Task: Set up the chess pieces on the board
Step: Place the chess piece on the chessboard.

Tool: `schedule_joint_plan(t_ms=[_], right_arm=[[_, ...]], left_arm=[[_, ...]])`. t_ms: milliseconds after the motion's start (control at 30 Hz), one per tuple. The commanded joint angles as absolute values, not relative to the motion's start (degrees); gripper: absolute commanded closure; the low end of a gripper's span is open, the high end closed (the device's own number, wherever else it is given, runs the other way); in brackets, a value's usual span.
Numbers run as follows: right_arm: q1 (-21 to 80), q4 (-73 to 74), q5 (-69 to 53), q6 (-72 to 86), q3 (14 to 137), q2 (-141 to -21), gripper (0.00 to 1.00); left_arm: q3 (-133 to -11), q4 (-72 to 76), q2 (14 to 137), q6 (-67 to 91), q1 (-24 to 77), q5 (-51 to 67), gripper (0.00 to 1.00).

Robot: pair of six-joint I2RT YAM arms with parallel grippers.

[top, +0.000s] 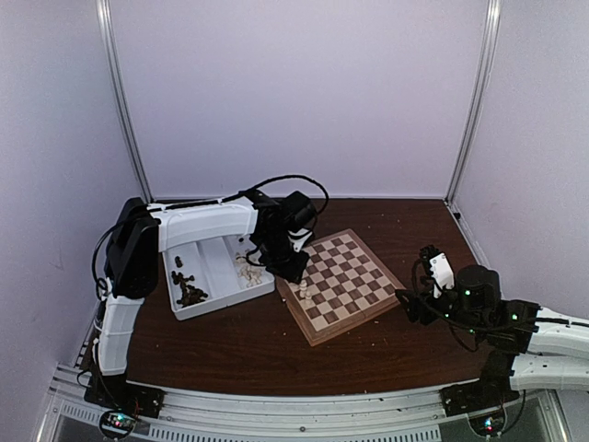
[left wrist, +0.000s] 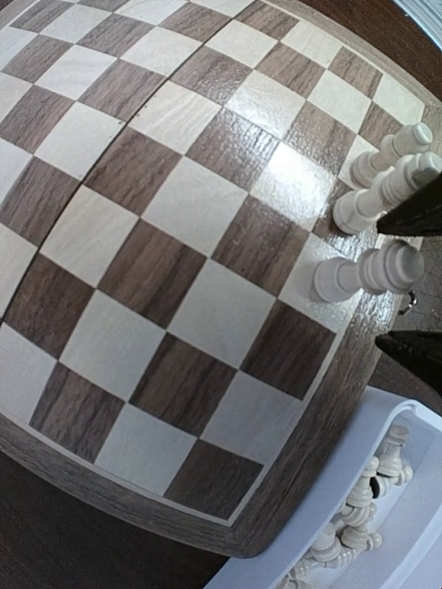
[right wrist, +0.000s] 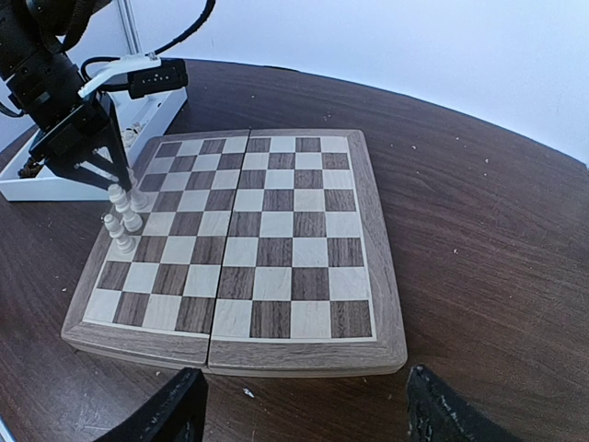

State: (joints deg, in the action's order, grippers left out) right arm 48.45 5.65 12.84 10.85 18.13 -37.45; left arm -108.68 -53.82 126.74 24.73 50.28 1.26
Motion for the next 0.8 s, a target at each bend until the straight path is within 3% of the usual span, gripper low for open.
schedule_joint_plan(t_ms=[0,433,767], right_arm=[[48.17,4.48,12.74,10.72,17.92,-37.51,0.25],[48.16,4.43,12.54,10.72,17.84,-37.53,0.25],[48.16,4.31,12.38,10.63,17.84,-37.62,0.25]], left_arm=[[-111.15,-55.05,125.74,24.26,49.92,0.88,0.64],[-115.96,-59.78,123.56,23.91,49.92,-4.29,0.64],[-109.90,-59.88,114.37,25.00,47.95,-17.25,0.66]])
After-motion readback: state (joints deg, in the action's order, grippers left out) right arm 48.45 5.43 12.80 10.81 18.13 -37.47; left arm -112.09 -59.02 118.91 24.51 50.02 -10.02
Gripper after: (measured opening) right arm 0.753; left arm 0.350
